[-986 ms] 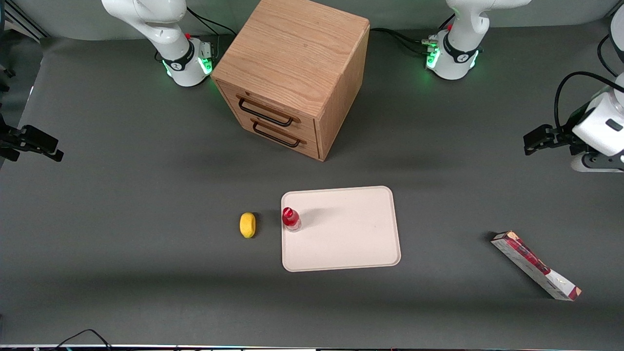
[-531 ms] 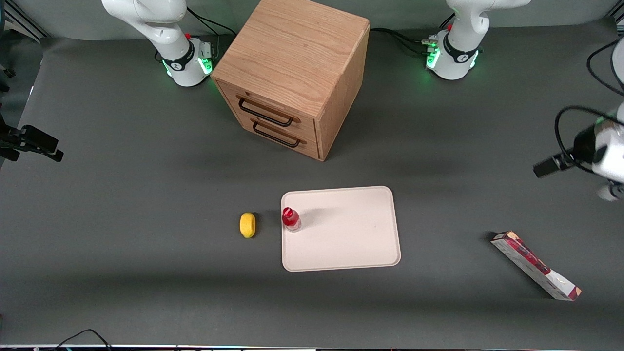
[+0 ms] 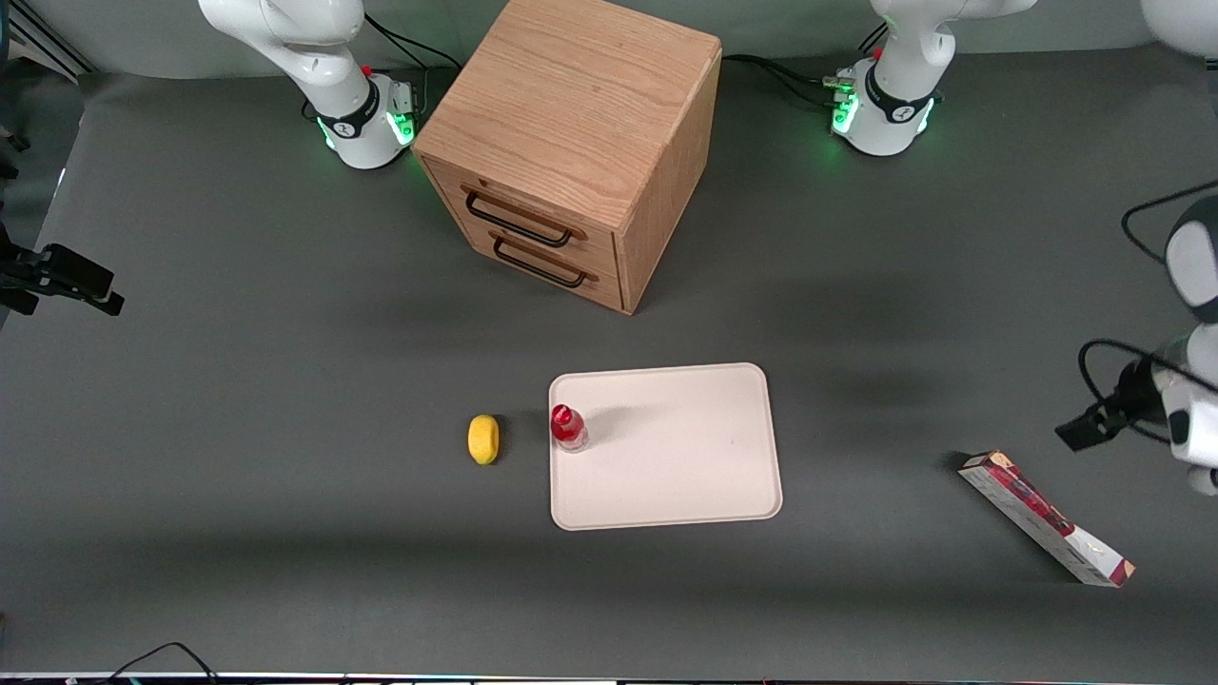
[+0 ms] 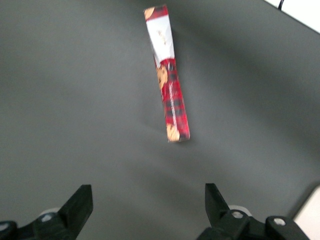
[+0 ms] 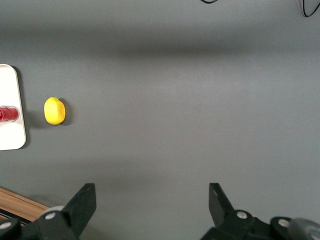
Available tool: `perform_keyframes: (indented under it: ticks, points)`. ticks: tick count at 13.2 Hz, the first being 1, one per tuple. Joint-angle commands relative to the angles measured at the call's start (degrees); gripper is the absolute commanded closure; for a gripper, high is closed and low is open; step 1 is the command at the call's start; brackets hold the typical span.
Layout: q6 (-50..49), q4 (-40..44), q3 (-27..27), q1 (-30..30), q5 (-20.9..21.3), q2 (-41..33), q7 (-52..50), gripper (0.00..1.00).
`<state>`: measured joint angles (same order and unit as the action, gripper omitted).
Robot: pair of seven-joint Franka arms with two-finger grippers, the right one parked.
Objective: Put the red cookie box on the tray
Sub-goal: 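Move the open left gripper down over the red cookie box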
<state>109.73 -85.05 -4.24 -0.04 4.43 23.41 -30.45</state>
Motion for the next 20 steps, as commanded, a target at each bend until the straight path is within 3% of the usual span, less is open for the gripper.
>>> perform_keyframes:
  ticks: [1,12,19,20]
  points:
    - [6.26,1.91,-1.82,-0.4,-0.04,4.78,-0.57,0.0]
    - [30.35,1.47,-4.37,0.13,-0.04,21.49,1.27,0.0]
    - [37.4,1.65,-4.37,1.36,-0.22,26.16,1.27,0.0]
    - [37.32,1.65,-4.37,1.45,-0.22,26.16,1.36,0.12]
